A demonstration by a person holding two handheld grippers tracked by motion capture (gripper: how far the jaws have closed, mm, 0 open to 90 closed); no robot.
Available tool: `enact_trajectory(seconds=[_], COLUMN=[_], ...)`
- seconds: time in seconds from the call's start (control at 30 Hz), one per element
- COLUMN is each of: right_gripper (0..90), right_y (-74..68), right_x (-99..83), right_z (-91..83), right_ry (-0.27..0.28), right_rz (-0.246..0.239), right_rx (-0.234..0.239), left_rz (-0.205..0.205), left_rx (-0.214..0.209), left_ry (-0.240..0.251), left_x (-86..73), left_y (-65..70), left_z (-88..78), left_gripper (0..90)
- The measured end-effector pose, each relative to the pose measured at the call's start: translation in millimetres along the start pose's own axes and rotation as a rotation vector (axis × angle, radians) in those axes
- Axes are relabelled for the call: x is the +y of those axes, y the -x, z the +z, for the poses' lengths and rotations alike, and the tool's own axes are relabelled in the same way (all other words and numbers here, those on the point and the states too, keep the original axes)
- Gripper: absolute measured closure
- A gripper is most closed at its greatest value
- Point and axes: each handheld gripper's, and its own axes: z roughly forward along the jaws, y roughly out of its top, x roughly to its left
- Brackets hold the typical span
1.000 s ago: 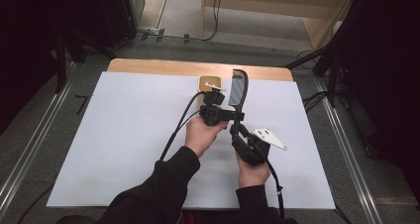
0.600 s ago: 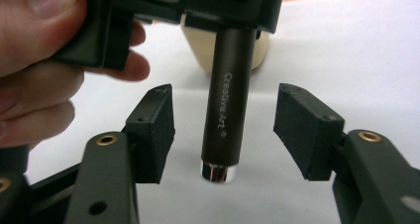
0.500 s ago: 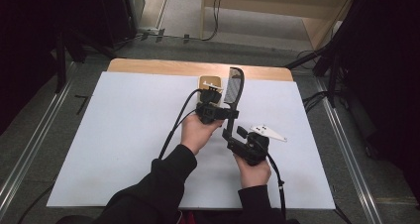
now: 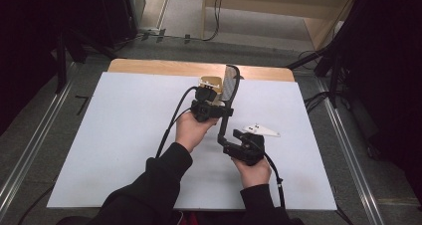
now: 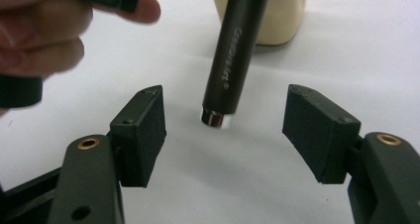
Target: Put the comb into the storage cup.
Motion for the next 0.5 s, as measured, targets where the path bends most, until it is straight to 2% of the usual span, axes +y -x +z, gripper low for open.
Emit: enact_trajectory(seconds=[0.37, 0.5], right_gripper=[26.1, 26.0], right_y=[5.5, 9.1], right_x=[3.6, 2.5], right_z=[3.6, 5.5], right_ry=[-0.092, -0.127], right_rz=[-0.027, -0.063], right_rx=[0.066, 0.085], left_rz=[0.003, 0.005], left_rx=[0.004, 0.001], left_ry=[0.005, 0.008], left_x=[1.4, 1.5], left_y=[-7.5, -8.6], left_z=[-10.0, -10.2], left_gripper=[72.7, 72.7])
